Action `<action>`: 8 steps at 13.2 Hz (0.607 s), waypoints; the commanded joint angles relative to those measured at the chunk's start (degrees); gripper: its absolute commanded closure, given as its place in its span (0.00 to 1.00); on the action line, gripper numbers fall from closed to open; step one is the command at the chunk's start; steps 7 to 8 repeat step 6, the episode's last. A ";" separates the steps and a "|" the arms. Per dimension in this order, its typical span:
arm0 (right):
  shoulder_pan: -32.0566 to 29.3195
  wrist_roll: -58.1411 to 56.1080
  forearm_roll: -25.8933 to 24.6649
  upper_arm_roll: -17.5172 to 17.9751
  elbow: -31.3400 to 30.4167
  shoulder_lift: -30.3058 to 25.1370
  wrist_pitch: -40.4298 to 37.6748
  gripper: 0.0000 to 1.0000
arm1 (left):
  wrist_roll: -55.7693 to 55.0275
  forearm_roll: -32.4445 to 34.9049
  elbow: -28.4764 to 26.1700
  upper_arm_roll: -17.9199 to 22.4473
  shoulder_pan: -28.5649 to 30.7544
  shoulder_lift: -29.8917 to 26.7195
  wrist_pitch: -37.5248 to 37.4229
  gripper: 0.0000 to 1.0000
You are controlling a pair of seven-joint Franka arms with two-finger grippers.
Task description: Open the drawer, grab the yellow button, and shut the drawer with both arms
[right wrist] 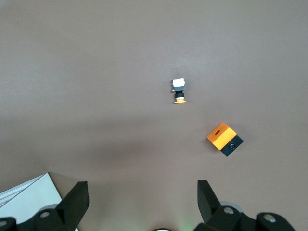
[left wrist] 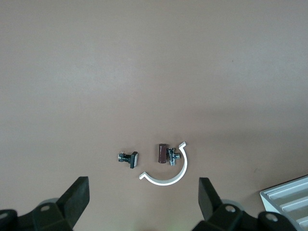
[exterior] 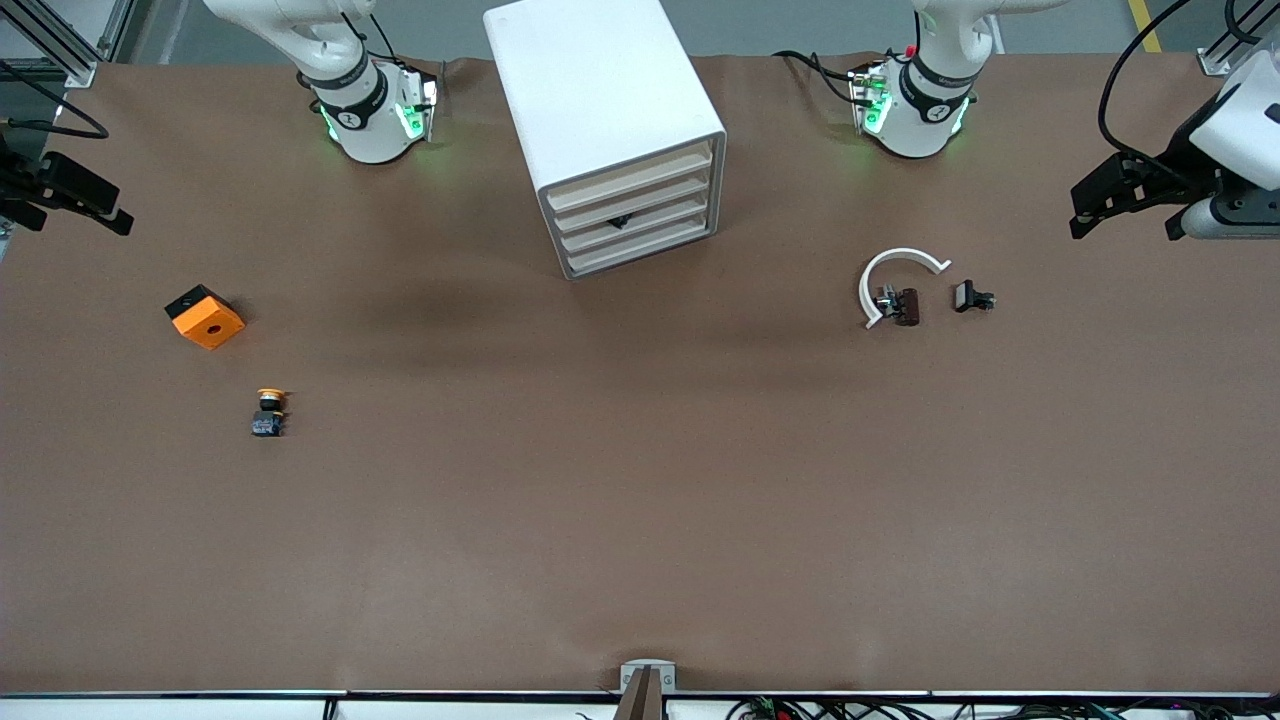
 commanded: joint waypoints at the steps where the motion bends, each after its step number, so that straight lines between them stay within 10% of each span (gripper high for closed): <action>1: -0.78 -0.25 -0.99 0.95 -1.60 -1.62 0.85 0.00 | 0.55 -0.05 1.27 0.12 0.00 0.45 -1.21 0.00; 8: -0.78 -0.16 -0.99 1.22 -1.95 -2.15 0.68 0.00 | 0.29 -0.05 1.27 0.20 0.00 0.45 -2.27 0.00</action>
